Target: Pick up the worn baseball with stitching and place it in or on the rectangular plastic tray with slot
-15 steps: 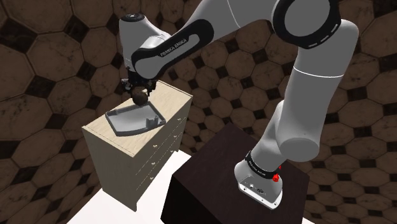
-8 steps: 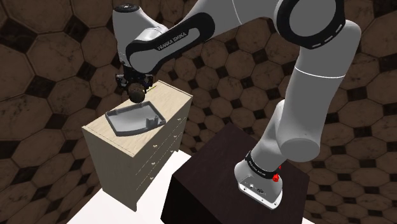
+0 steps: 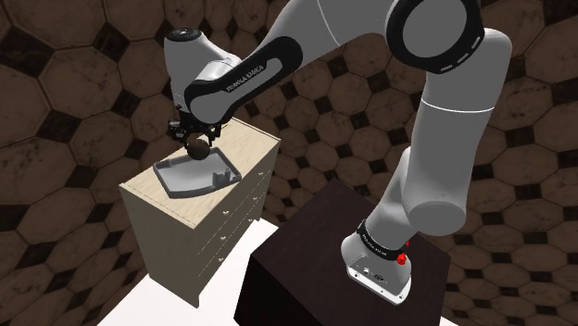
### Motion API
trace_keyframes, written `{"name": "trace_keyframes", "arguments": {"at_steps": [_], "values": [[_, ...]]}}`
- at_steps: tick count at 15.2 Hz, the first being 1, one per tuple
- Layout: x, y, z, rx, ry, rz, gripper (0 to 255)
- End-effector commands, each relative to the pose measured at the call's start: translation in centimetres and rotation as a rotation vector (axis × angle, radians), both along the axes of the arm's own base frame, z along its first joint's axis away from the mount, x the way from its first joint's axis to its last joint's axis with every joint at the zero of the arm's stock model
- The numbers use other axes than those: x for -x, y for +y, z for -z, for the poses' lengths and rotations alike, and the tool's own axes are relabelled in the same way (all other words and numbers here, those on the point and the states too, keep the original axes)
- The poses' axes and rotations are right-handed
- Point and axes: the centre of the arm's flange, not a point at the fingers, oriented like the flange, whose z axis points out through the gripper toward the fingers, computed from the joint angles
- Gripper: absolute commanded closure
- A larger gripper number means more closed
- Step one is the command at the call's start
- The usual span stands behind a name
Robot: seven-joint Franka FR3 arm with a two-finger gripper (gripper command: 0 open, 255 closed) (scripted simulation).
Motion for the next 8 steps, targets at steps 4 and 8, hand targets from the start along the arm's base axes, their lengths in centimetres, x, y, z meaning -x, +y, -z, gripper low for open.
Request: {"name": "trace_keyframes", "arguments": {"at_steps": [4,8], "values": [[-0.1,0.0,2.7,0.000,-0.001,0.000,255],[-0.1,0.0,3.2,0.000,-0.001,0.000,255]]}}
